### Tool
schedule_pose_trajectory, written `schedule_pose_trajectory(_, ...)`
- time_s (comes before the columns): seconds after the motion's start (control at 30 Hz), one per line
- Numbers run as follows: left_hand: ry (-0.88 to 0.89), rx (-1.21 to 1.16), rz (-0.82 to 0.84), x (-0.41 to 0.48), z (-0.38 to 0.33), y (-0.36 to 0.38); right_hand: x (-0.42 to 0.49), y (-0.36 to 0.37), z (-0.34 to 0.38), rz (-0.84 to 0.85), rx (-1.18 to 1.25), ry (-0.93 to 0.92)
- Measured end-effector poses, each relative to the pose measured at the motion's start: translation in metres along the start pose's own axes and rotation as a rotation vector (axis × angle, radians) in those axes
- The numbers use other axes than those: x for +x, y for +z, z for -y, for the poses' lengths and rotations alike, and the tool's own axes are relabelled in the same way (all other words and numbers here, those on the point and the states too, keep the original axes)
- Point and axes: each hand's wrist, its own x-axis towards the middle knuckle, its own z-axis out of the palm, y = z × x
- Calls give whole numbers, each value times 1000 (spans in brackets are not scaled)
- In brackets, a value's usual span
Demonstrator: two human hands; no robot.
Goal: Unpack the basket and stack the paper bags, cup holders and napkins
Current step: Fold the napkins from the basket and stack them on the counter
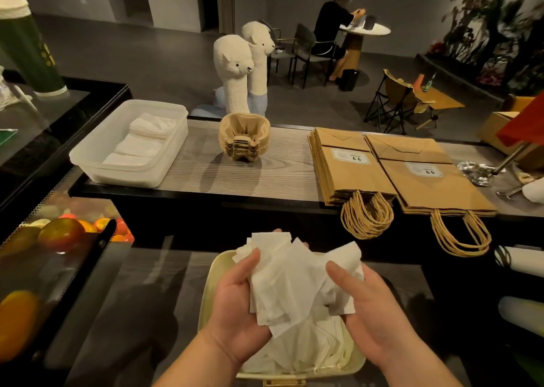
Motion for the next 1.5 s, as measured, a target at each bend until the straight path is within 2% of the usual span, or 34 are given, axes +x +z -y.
schedule_pose_trajectory(0.07,8,-9,-43,3,2,-1,0,1,-4,17,-31,-2)
schedule_pose_trajectory(0.2,-65,-53,-106,4,1,-4,6,2,-9,-180,-78,-142)
schedule_pose_trajectory(0.3,0,-47,-137,3,0,-4,8,-1,-6,-232,-66,-184)
schedule_pose_trajectory(0.43,47,-14,-177,1,-1,-3,9,-3,-3,-214,-43,-154)
schedule_pose_trajectory(0.7,134,-6,-209,0,-2,-2,7,1,-14,-71,90,68)
schedule_pose_trajectory(0.8,123,3,-231,3,-1,-3,4,2,-12,-49,113,98)
schedule_pose_trajectory(0.93,197,-11,-177,1,-13,-6,6,-5,0,-130,126,36)
schedule_pose_trajectory(1.07,229,-29,-14,-1,-22,-12,3,-3,18,-95,142,-49)
schedule_pose_trajectory(1.23,77,-184,103,1,-19,-12,-3,4,35,-128,120,-118)
schedule_pose_trajectory(1.3,76,-216,89,1,-19,-15,-2,6,44,-199,92,-171)
schedule_pose_trajectory(1.37,78,-239,79,2,-18,-18,3,12,57,-255,54,-308)
schedule_pose_trajectory(1.43,50,-241,69,4,-17,-18,5,24,68,-248,1,-542)
schedule_pose_trajectory(1.5,4,-240,70,5,-15,-15,2,39,77,-146,-112,-806)
